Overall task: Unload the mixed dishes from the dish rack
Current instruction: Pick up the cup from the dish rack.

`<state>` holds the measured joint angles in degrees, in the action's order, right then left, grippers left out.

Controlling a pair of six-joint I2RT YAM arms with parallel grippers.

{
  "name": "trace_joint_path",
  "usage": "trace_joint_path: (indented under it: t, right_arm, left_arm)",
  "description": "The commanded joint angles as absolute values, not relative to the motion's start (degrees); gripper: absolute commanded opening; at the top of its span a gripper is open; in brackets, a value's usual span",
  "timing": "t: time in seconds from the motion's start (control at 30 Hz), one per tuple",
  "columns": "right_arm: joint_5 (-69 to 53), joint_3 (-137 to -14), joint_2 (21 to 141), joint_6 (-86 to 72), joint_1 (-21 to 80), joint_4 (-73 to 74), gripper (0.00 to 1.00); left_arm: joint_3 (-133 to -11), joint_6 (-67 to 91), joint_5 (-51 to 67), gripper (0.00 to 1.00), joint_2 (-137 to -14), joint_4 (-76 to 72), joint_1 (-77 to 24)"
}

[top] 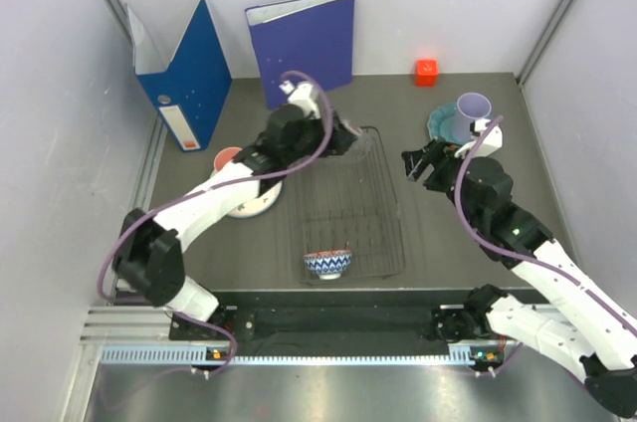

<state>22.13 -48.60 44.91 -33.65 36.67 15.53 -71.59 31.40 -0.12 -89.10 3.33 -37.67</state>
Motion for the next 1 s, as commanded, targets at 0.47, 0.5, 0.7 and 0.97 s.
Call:
trace_joint_path:
  t: [0.47, 0.5, 0.7, 0.97]
  right_arm:
    - [-5.88, -41.57, 40.25, -42.89, 29.79, -7.64, 0.74]
    - [-6.5, -41.49, 40.25, -42.98, 29.79, -8.52, 0.73]
    - [-8.35, -41.4, 40.69, -43.33, 29.79, -14.23, 0.72]
    - [-11.42, -43.5, 47.89, -43.68, 29.88, -16.7, 0.7]
  left_arm:
    - [-51.15, 90.95, 42.81, 0.0, -92.19, -85.22, -24.96]
    - [-51.07, 91.66, 42.63, 0.0, -92.81, -85.25, -24.96]
    - [-50.45, 88.51, 41.84, 0.0, -91.94, -81.04, -25.49]
    - [-51.06, 84.82, 41.84, 0.0, -91.14, -76.2, -27.07]
